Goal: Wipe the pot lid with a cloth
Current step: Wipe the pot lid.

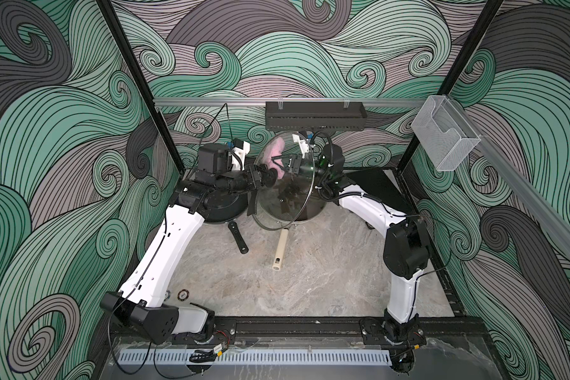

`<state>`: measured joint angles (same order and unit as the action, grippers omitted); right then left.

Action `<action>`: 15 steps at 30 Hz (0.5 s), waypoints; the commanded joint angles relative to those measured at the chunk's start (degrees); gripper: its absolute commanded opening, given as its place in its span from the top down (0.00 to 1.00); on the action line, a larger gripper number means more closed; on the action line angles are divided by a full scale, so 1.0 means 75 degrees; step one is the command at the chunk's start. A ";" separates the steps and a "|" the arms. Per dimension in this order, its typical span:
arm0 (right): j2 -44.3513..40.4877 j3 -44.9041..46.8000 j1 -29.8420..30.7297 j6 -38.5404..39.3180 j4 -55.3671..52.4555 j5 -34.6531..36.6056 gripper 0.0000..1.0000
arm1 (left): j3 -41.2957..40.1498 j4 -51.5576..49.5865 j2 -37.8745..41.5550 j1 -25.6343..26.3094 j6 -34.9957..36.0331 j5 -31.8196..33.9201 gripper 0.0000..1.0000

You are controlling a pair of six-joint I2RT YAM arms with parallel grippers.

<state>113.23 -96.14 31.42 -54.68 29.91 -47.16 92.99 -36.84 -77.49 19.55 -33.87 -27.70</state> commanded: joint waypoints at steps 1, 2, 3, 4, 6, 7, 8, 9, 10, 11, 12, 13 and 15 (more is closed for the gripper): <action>0.0224 -0.0101 0.0480 -0.0190 0.0253 -0.0374 1.00 | 0.0697 0.1281 0.0116 0.0193 0.0004 -0.0900 1.00; 0.0252 -0.0035 0.0532 -0.0221 0.0317 -0.0371 1.00 | 0.0720 0.1296 0.0102 0.0193 -0.0005 -0.0900 1.00; 0.0263 0.0069 0.0581 -0.0272 0.0413 -0.0351 1.00 | 0.0749 0.1311 0.0091 0.0197 -0.0017 -0.0860 1.00; 0.0272 0.0172 0.0625 -0.0332 0.0496 -0.0333 1.00 | 0.0763 0.1351 0.0092 0.0198 -0.0019 -0.0823 1.00; 0.0258 0.0414 0.0713 -0.0419 0.0662 -0.0301 1.00 | 0.0773 0.1398 0.0090 0.0197 -0.0043 -0.0733 1.00; 0.0236 0.0569 0.0759 -0.0498 0.0798 -0.0277 1.00 | 0.0773 0.1444 0.0090 0.0204 -0.0060 -0.0684 1.00; 0.0209 0.0712 0.0794 -0.0561 0.0905 -0.0264 1.00 | 0.0773 0.1475 0.0099 0.0197 -0.0066 -0.0638 1.00; 0.0157 0.0893 0.0814 -0.0623 0.1035 -0.0229 1.00 | 0.0773 0.1521 0.0080 0.0194 -0.0088 -0.0590 1.00; 0.0101 0.1071 0.0847 -0.0664 0.1143 -0.0187 1.00 | 0.0773 0.1570 0.0079 0.0197 -0.0122 -0.0546 1.00; 0.0053 0.1204 0.0870 -0.0693 0.1208 -0.0165 1.00 | 0.0773 0.1606 0.0068 0.0205 -0.0147 -0.0517 1.00; 0.0001 0.1363 0.0882 -0.0728 0.1278 -0.0140 1.00 | 0.0773 0.1660 0.0071 0.0205 -0.0170 -0.0485 1.00; -0.0048 0.1520 0.0914 -0.0746 0.1345 -0.0125 1.00 | 0.0784 0.1704 0.0080 0.0195 -0.0194 -0.0421 1.00; -0.0158 0.1783 0.0952 -0.0780 0.1435 -0.0114 1.00 | 0.0791 0.1770 0.0117 0.0205 -0.0219 -0.0263 1.00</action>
<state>115.04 -84.58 37.01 -58.92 36.69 -46.48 93.21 -36.67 -78.06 20.01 -34.96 -27.09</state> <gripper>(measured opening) 0.078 0.320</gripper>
